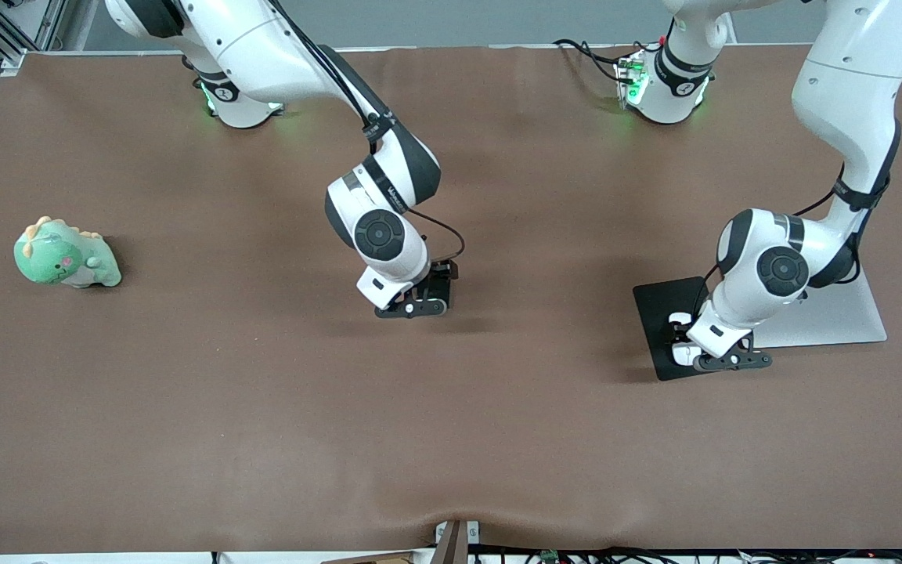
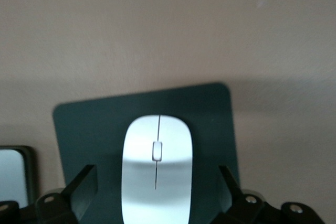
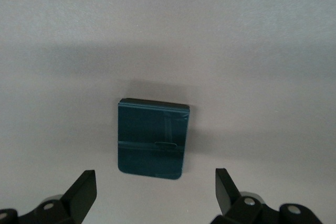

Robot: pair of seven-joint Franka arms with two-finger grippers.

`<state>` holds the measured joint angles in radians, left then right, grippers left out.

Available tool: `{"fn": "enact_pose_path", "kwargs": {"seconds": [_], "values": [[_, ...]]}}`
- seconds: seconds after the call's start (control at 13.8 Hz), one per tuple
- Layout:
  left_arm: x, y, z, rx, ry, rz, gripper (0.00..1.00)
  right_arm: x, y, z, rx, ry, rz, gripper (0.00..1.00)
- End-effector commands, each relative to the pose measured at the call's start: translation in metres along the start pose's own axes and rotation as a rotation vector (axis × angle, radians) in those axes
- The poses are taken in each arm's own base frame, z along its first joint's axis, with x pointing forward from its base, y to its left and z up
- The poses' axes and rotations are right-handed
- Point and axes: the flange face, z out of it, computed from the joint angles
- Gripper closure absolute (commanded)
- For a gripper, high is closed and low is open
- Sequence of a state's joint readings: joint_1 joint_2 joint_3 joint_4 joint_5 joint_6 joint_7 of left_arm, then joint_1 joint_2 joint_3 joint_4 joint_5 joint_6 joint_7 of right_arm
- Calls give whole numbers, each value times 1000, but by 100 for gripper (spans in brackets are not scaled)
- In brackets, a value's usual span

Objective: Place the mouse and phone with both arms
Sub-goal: 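Carry the mouse onto the pad while the right gripper reaches the phone, then release the mouse on the pad while the right gripper grasps the phone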

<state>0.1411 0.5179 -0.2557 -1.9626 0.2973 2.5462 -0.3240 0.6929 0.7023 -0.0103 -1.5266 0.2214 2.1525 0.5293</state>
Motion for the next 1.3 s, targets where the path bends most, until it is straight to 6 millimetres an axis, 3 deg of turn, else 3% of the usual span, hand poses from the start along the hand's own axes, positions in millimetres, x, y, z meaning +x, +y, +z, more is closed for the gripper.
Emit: {"fn": "enact_pose_path", "kwargs": {"seconds": [0.0, 0.51, 0.8, 0.87, 0.94, 1.01, 1.09, 1.23], "values": [[6, 6, -59, 46, 6, 11, 0, 4, -4, 26, 0, 14, 62, 0], [48, -3, -210, 149, -70, -39, 0, -4, -19, 57, -2, 30, 88, 0], [48, 6, -277, 97, -118, -78, 0, -9, -22, 74, -26, 46, 54, 0], [46, 10, -292, 38, -125, -101, 0, -5, -20, 70, -41, 60, 35, 31], [43, 12, -310, 11, -122, -111, 0, -2, -19, 66, -36, 59, 44, 54], [38, 13, -321, 10, -125, -110, 0, 0, -16, 63, -37, 55, 43, 86], [31, 13, -337, 15, -119, -111, 0, 2, -14, 61, -34, 47, 59, 100], [20, 13, -369, 20, -80, -112, 0, 2, -18, 42, -37, 25, 70, 100]]}}
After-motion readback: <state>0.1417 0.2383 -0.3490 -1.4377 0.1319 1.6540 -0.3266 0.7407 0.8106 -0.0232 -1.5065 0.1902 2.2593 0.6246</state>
